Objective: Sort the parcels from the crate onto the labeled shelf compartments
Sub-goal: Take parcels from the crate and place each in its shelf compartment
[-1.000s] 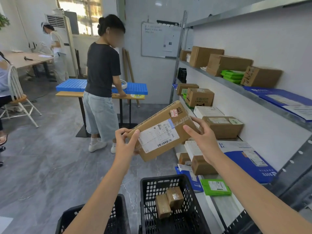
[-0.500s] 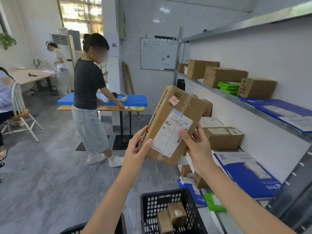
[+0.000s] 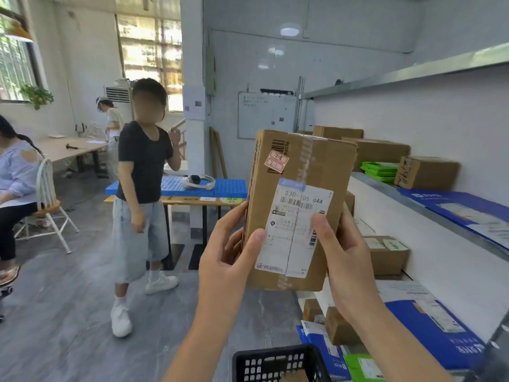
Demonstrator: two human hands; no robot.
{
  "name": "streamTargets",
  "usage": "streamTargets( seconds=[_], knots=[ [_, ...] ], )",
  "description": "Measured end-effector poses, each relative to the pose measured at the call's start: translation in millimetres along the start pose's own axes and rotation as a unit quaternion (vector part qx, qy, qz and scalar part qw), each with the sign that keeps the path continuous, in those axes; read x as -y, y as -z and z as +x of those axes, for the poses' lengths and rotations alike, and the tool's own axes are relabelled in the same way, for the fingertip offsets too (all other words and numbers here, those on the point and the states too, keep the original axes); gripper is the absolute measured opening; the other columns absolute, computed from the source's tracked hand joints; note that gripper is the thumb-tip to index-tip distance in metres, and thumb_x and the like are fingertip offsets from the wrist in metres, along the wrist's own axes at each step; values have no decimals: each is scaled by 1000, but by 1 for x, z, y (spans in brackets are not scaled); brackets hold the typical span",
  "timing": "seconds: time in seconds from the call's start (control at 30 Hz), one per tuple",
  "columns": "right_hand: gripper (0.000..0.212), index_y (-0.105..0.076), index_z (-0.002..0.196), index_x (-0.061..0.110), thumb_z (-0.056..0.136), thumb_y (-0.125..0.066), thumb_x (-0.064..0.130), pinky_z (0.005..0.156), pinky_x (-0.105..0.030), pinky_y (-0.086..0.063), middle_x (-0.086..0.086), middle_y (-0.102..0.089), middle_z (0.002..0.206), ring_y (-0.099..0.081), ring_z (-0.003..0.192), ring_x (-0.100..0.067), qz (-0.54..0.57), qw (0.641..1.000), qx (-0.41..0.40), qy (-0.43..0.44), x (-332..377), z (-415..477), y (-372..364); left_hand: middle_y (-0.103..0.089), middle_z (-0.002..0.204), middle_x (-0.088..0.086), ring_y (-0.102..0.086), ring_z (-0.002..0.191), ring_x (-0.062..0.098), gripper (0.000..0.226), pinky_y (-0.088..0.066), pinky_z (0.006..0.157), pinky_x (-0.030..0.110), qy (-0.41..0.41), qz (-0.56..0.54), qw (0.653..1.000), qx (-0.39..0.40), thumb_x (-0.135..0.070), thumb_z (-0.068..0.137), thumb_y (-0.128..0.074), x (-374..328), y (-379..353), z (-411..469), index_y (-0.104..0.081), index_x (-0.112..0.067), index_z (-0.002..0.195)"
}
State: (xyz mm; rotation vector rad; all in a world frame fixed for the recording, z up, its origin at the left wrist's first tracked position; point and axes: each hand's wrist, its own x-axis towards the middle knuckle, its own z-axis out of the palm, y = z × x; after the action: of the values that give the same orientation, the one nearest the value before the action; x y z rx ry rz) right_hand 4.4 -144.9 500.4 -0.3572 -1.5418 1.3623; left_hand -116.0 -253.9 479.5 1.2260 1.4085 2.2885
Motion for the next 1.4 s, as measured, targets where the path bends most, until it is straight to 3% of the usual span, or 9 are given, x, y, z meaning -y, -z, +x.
streamTargets(
  seconds=[0.2,0.5,0.67,0.8,1.1,1.27,1.4],
  knots=[
    [52,-52,138,32,87,-62,33,80,-24,-59,12,-71,117,-68,107,-7,14,1000,4,14,17,2,-1,-71,113,-20,-69,104,4,44,-57,75,18,-9,-33,999,-4,-21,85,-64,-18,-5,2,-57,-26,128],
    [60,-50,140,32,83,-64,38,81,-24,-59,14,-70,120,-67,110,-5,-1,1000,-5,17,25,-8,9,-70,118,-15,-67,110,6,42,-57,80,20,-9,-45,999,8,-22,85,-64,-21,-11,-1,-58,-27,127],
    [57,-52,136,25,81,-65,36,77,-17,-56,18,-70,116,-66,108,0,-38,997,-64,31,28,-21,40,-70,121,-10,-64,115,6,43,-54,82,16,23,-69,996,54,-21,89,-62,-8,-39,-8,-56,-21,131],
    [48,-53,137,24,90,-62,28,81,-21,-57,15,-70,118,-66,110,-2,-77,991,-107,23,23,-40,76,-71,119,-10,-66,112,4,41,-54,81,14,58,-73,991,92,-19,90,-63,8,-69,-22,-58,-20,130],
    [55,-51,141,27,89,-68,21,76,-20,-58,11,-68,125,-67,105,-1,-129,974,-186,-13,26,-87,136,-73,112,-15,-67,107,0,32,-53,78,12,120,-80,975,170,-17,91,-64,24,-121,-56,-63,-28,120],
    [61,-54,133,46,75,-73,50,88,-32,-59,18,-50,128,-59,116,-5,-223,942,-251,-14,47,-108,159,-72,113,-15,-67,106,1,36,-53,74,11,125,-103,966,199,-20,88,-67,11,-147,-68,-63,-26,124],
    [71,-52,134,44,67,-74,50,81,-19,-57,15,-45,124,-58,110,3,-244,927,-284,-2,78,-132,180,-73,112,-12,-68,106,3,39,-53,77,13,123,-136,955,233,-21,84,-68,-7,-176,-85,-64,-23,123]
  ],
)
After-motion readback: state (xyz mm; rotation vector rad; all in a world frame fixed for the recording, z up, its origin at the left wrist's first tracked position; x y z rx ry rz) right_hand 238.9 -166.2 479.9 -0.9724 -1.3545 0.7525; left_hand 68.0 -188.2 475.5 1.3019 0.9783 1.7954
